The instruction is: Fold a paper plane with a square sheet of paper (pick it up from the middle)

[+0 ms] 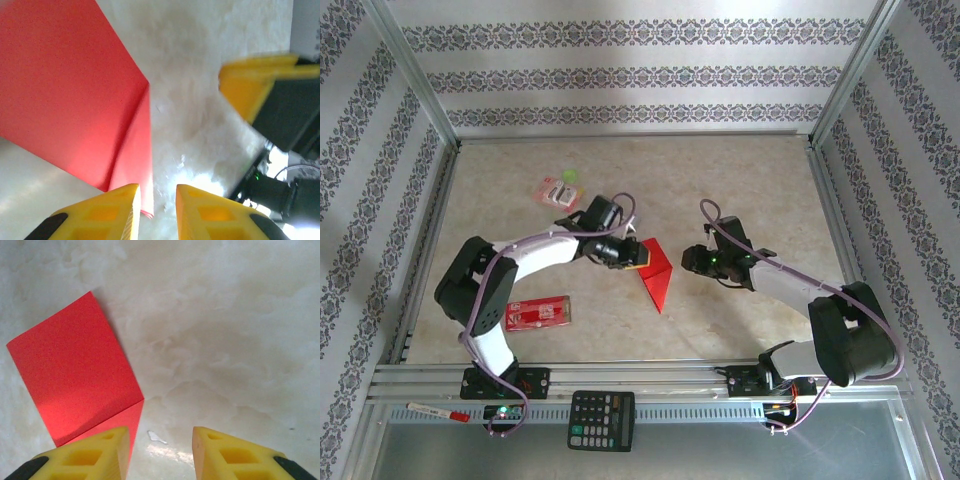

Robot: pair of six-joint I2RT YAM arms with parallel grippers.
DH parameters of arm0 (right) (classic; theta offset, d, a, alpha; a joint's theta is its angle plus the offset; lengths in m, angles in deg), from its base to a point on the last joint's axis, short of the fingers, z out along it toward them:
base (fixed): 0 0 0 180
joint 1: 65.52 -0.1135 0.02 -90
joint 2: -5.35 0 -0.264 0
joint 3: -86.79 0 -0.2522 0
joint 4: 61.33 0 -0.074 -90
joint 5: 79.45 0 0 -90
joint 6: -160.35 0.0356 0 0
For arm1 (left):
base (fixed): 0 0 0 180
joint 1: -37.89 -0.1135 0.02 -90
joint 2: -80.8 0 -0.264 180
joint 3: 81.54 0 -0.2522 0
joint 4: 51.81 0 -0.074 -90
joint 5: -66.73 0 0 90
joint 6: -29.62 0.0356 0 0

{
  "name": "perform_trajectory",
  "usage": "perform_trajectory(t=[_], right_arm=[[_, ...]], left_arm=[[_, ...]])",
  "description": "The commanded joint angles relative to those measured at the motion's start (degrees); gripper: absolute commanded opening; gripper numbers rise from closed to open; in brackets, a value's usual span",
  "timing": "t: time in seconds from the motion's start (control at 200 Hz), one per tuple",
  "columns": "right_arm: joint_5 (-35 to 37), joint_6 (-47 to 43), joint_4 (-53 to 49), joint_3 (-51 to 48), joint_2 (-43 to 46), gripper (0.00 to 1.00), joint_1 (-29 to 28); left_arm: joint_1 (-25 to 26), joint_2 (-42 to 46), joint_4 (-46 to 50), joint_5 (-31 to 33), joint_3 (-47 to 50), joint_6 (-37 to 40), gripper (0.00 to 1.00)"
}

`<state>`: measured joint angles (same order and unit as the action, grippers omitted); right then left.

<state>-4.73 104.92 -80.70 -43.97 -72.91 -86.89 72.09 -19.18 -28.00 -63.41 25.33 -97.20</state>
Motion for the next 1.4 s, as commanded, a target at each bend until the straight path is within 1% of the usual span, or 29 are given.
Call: perform_trajectory(t=[0.0, 0.08, 0.2, 0.52, 0.67, 0.759, 0.849, 0.919, 1.054, 1.189, 1.299, 1.394], right_arm=[[1.2, -2.0, -1.3, 1.6, 1.1, 0.38, 0.8], [0.5, -2.0, -1.3, 1.8, 0.5, 0.39, 0.9], [-0.4, -1.7, -1.2, 1.5, 0.2, 0.39, 0.9], [-1.2, -1.3, -1.3, -0.1, 0.9, 0.40, 0.9], [-3.4, -0.9, -1.1, 0.6, -0.3, 0.40, 0.3], [-3.7, -0.9, -1.1, 1.1, -0.7, 0.40, -1.0], [-3.7, -1.2, -1.2, 1.5, -1.2, 0.40, -1.6], [-3.0, -1.5, -2.1, 1.9, -1.9, 0.41, -1.6], [-3.0, -1.4, -2.7, 1.7, -2.8, 0.41, -3.3], [-3.0, 0.2, -1.3, 0.2, -2.5, 0.41, -6.2], [-2.4, 1.5, -0.5, -1.4, -1.6, 0.40, -7.0], [-2.0, 2.4, 0.0, -2.4, -0.4, 0.40, -7.4]], left_arm=[[3.6, -2.1, -7.0, -2.3, 2.5, -5.9, 0.25], [5.5, -4.2, -7.1, -3.1, 2.2, -5.7, 0.25], [5.0, -6.4, -4.2, -3.3, 1.1, -3.3, 0.25], [-0.7, -8.4, 8.4, -4.0, -2.4, 7.2, 0.25], [-5.0, -7.9, 13.3, -1.8, -4.3, 11.3, 0.26], [-6.9, -5.7, 12.5, -0.9, -4.2, 10.6, 0.26], [-6.0, -2.6, 8.8, -1.7, -2.3, 7.8, 0.28], [-5.5, -2.2, 6.5, -2.4, -0.6, 5.3, 0.28], [-5.4, -5.1, 4.6, -1.6, -0.7, 3.6, 0.26], [-5.4, -8.8, 4.4, -2.1, -4.7, 3.5, 0.20], [-5.6, -11.6, 5.4, -2.3, -8.5, 4.7, 0.14], [-6.0, -15.9, 7.7, -3.0, -14.1, 6.4, 0.11]])
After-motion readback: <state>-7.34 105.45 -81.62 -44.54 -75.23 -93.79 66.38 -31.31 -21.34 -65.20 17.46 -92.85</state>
